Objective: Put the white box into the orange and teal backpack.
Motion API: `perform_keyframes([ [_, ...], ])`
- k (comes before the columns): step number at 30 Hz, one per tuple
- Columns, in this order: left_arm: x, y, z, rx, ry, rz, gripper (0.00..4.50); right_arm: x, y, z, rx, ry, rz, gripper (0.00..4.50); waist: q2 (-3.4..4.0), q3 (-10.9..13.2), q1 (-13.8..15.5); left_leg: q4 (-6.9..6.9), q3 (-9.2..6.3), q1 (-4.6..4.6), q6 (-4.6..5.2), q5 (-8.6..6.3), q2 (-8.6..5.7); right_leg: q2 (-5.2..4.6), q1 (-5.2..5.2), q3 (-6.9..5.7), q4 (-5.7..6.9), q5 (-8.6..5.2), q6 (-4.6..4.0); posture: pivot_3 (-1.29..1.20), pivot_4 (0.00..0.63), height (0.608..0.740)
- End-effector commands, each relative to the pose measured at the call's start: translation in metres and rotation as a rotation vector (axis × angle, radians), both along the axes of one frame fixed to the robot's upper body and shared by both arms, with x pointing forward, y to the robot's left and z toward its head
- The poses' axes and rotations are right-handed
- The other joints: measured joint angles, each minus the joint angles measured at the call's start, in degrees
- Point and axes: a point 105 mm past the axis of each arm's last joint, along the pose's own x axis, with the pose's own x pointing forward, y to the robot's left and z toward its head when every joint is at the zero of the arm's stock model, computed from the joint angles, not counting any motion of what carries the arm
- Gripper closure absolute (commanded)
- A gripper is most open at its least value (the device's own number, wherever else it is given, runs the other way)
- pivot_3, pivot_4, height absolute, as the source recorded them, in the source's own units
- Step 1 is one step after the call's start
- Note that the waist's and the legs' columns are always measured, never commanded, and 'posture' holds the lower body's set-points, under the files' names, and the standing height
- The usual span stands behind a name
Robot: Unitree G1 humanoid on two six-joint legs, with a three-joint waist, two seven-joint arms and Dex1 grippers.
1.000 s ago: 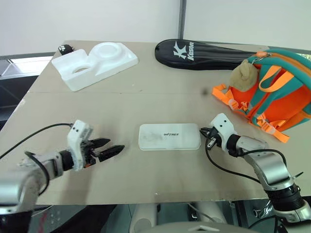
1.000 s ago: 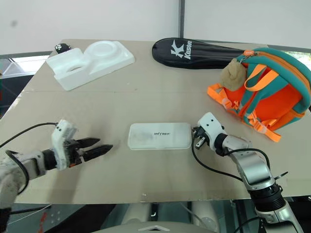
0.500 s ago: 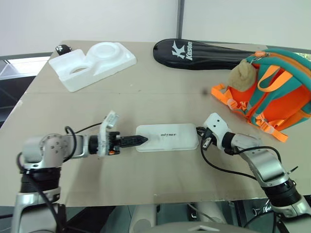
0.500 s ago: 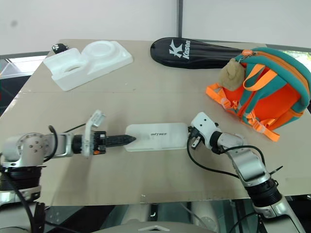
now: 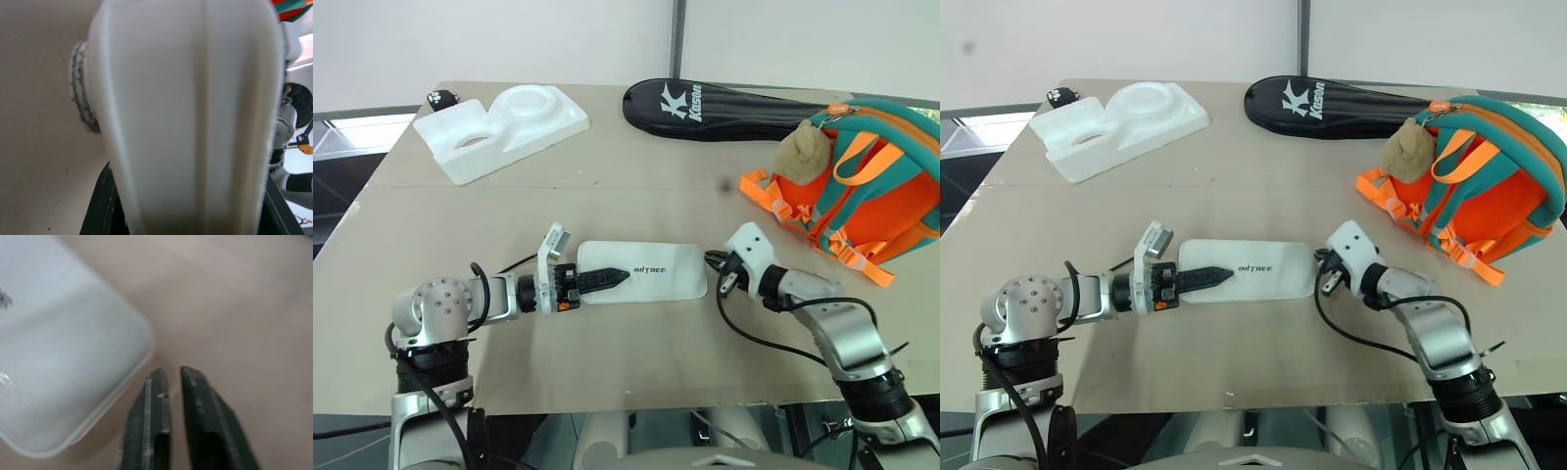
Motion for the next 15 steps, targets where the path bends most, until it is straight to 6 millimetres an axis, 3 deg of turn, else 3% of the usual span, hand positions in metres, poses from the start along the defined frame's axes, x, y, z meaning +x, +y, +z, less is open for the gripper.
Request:
perform_keyframes([
  [1,0.003,0.002,0.021,-0.03,-0.1,0.034,3.43,-0.026,-0.026,0.05,0.111,-0.101,-0.02,2.67,0.0,0.0,0.18,0.01,-0.03,0.0,0.0,0.0,-0.02,-0.02,0.03,-0.04,0.0,0.0,0.0,0.0,0.15,0.74],
  [3,0.006,-0.001,0.025,-0.037,-0.122,0.039,3.43,-0.044,-0.039,0.065,0.169,-0.1,-0.041,1.74,0.01,0.01,0.22,0.0,-0.04,0.0,0.0,0.0,-0.02,-0.02,0.03,-0.05,0.0,0.0,0.0,0.0,0.15,0.74],
  [7,0.016,-0.005,0.031,-0.056,-0.157,0.071,3.43,-0.069,-0.067,0.073,0.152,-0.051,-0.143,0.02,0.0,0.0,0.23,-0.01,-0.06,0.0,0.0,0.0,-0.04,-0.03,0.06,-0.06,-0.01,-0.01,-0.01,0.0,0.15,0.74],
  [10,0.023,-0.014,0.045,-0.115,-0.223,0.069,3.43,-0.078,-0.085,0.076,0.142,-0.027,-0.257,0.0,-0.01,0.0,0.02,0.0,-0.04,0.01,0.0,0.0,-0.05,-0.04,0.08,-0.03,-0.05,-0.01,-0.01,0.0,0.15,0.74],
  [15,0.027,-0.026,0.063,-0.172,-0.289,0.033,3.43,-0.046,-0.119,0.08,0.147,-0.066,-0.559,0.0,-0.01,-0.01,-0.47,0.07,0.02,0.1,0.01,0.01,-0.06,-0.01,0.08,0.07,-0.04,-0.11,-0.21,0.0,0.15,0.74],
])
